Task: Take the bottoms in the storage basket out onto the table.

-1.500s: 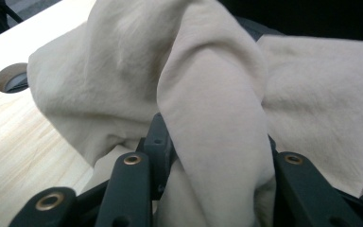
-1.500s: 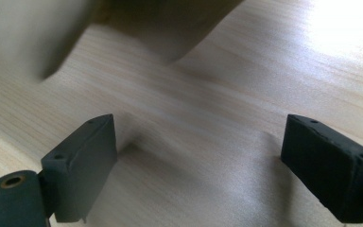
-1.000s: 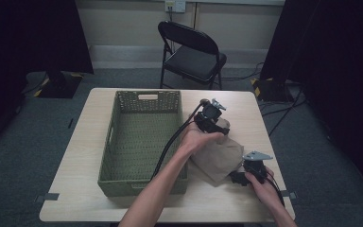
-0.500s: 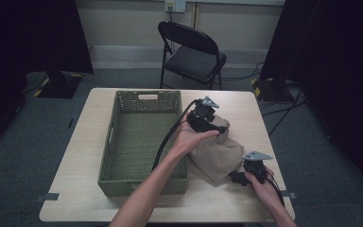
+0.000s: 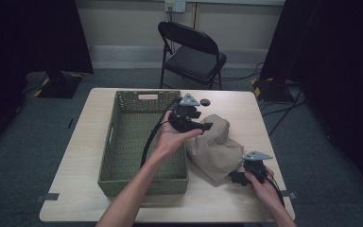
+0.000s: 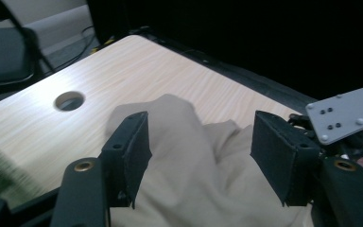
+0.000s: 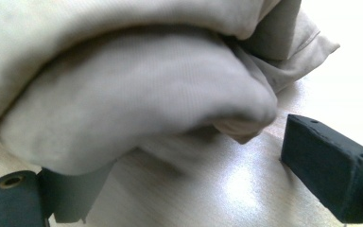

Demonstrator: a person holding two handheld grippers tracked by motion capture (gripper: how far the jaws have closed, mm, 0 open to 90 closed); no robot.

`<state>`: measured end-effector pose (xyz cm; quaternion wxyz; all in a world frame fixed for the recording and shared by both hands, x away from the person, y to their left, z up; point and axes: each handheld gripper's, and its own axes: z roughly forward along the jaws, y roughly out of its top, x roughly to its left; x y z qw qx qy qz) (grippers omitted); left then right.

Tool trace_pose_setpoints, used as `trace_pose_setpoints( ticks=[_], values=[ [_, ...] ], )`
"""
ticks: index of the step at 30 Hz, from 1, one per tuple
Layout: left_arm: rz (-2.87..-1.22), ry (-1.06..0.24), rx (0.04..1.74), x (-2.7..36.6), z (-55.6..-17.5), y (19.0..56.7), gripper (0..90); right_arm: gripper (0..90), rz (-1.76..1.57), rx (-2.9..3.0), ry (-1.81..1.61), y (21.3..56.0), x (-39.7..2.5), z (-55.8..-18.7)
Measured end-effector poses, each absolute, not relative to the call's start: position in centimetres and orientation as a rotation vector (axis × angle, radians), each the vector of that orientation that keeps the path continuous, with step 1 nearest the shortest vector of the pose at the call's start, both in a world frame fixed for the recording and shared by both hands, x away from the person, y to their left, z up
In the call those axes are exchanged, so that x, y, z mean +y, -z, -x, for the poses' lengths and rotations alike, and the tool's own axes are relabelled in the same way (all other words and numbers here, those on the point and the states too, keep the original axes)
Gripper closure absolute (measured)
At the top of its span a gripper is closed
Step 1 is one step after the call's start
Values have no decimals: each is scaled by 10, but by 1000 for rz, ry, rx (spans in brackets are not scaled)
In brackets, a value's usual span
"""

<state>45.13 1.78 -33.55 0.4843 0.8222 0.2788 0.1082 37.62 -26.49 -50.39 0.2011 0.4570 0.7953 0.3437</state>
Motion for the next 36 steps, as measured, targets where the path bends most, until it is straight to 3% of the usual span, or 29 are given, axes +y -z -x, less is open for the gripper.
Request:
trace_pose_setpoints(
  ticks=[3, 14, 20, 27, 36],
  values=[
    [-1996, -266, 692, 32, -448, 335, 425, 106, -1278, 2222, -960, 504, -265, -376],
    [-1980, -316, 692, 74, -431, 318, 442, 105, -1278, 2222, -961, 504, -265, -376],
    [-1963, -343, 722, 101, -423, 321, 435, 105, -1278, 2222, -961, 504, -265, -376],
    [-1932, -354, 790, 136, -421, 327, 501, 105, -1278, 2222, -961, 504, -265, -376],
    [-1903, -392, 867, 177, -418, 333, 495, 105, -1278, 2222, -961, 504, -265, -376]
  ],
)
